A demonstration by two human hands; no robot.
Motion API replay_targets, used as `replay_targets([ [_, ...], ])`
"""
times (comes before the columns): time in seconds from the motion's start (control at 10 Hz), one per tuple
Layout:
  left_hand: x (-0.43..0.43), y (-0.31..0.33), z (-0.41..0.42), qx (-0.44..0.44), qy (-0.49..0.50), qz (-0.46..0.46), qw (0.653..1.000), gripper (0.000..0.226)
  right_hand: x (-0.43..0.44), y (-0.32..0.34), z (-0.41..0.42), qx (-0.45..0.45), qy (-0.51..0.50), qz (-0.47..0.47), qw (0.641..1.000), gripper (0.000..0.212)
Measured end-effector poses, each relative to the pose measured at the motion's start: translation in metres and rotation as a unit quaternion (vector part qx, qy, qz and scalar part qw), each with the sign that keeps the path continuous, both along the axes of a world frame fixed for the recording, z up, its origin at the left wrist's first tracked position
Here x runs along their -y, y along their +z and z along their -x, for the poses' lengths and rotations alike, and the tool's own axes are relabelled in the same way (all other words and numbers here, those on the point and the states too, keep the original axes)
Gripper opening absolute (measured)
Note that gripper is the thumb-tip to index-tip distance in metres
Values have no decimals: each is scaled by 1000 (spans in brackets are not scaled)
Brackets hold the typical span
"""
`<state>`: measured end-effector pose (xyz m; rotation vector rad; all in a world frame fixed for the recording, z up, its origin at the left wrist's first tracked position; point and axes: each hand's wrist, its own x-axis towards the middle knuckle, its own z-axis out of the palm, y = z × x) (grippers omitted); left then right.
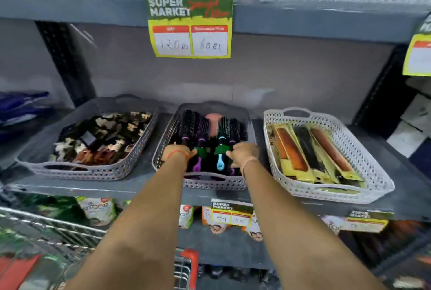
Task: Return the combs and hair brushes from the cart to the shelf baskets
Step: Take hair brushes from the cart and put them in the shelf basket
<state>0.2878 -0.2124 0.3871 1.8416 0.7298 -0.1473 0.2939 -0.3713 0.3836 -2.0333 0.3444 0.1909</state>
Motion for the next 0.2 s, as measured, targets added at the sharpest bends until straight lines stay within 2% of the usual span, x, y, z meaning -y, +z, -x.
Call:
replay_targets([
  [0.1,-3,-7,-1,-18,27,-82,996,65,-4,-1,1,-9,-11,49,999,43],
  [0.2,2,4,16,36,19,-135,990,62,-10,9,20,60,-44,150,986,34],
])
